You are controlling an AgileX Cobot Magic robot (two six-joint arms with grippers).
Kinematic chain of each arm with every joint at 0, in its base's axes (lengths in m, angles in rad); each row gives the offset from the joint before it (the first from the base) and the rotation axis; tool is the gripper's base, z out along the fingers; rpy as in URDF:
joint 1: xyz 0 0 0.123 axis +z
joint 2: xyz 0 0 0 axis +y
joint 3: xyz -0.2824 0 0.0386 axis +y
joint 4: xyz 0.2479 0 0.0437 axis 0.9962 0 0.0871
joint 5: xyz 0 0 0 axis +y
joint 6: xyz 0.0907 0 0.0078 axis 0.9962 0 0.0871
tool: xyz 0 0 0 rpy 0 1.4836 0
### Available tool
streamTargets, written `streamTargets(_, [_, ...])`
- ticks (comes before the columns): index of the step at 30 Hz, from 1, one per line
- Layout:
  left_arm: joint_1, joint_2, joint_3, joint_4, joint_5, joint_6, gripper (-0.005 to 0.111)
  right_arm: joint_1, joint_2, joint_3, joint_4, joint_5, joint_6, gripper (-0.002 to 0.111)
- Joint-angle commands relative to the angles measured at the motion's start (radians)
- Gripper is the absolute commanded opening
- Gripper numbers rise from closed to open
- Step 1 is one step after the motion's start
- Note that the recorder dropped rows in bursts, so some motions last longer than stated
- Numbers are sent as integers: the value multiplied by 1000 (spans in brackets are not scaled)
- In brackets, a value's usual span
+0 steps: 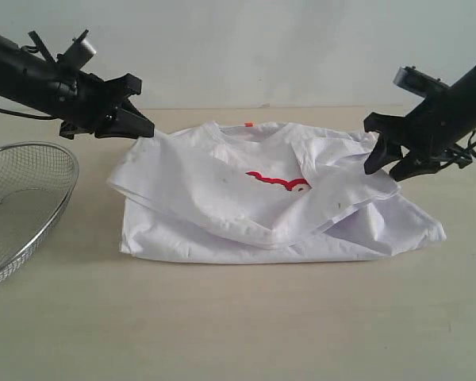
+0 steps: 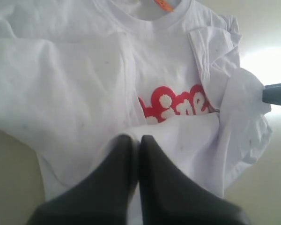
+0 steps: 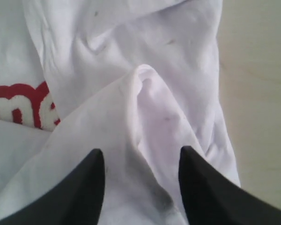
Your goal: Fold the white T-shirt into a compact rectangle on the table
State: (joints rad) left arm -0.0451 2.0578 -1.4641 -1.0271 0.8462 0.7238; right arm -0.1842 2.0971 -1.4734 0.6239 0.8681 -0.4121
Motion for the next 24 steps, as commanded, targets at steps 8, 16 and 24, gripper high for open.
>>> streamTargets(8, [2,-4,-8,-9,8,-10,5,31,9,-4,35,30,-49,33])
streamTargets(16, [2,-4,-8,-9,10,-10,5,37,9,-4,36,26,-34,0])
streamTargets(24, [2,-4,-8,-9,-7,-10,5,26,-57,-4,81,-94,20,0])
